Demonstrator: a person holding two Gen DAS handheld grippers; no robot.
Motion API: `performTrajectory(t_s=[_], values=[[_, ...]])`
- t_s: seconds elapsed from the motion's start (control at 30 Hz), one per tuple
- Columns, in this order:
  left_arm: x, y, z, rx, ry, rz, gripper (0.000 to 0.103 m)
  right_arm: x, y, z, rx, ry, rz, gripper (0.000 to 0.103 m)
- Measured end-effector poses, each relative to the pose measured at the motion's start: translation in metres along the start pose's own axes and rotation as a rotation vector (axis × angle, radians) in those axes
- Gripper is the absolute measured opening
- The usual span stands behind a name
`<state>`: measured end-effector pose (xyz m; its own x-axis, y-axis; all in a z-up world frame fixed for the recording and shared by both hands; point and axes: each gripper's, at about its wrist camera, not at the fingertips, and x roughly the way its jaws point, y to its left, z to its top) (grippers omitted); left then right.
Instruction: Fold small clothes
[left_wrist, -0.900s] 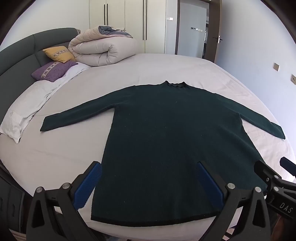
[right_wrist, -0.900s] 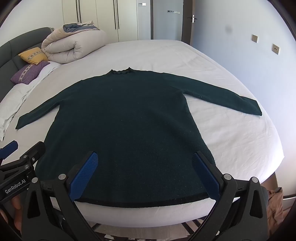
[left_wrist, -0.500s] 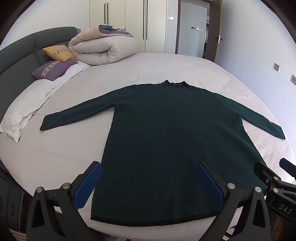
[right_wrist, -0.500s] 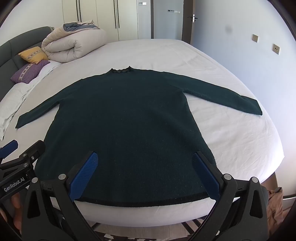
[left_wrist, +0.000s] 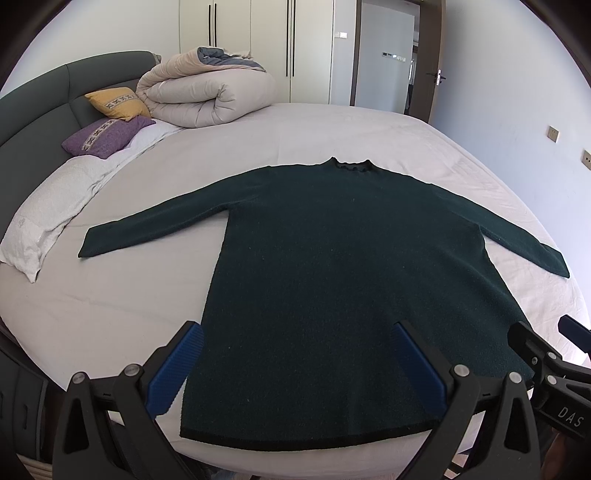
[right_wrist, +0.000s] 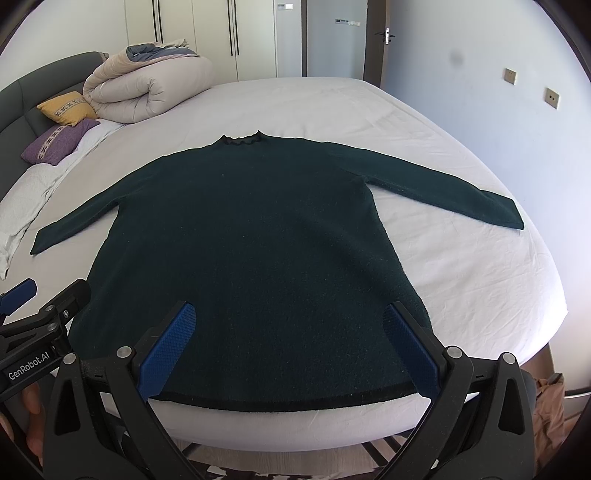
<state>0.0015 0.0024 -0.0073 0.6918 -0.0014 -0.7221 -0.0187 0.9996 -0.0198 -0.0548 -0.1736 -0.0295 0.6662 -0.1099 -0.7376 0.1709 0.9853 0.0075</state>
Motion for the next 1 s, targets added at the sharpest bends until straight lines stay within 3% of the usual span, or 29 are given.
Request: performTrajectory(t_s=[1.0], values=[[0.0042, 0.0011, -0.0022, -0.004, 0.004, 0.000, 0.103, 0.0019, 0.0003, -0.0023, 0.002, 0.004, -0.001, 0.103]])
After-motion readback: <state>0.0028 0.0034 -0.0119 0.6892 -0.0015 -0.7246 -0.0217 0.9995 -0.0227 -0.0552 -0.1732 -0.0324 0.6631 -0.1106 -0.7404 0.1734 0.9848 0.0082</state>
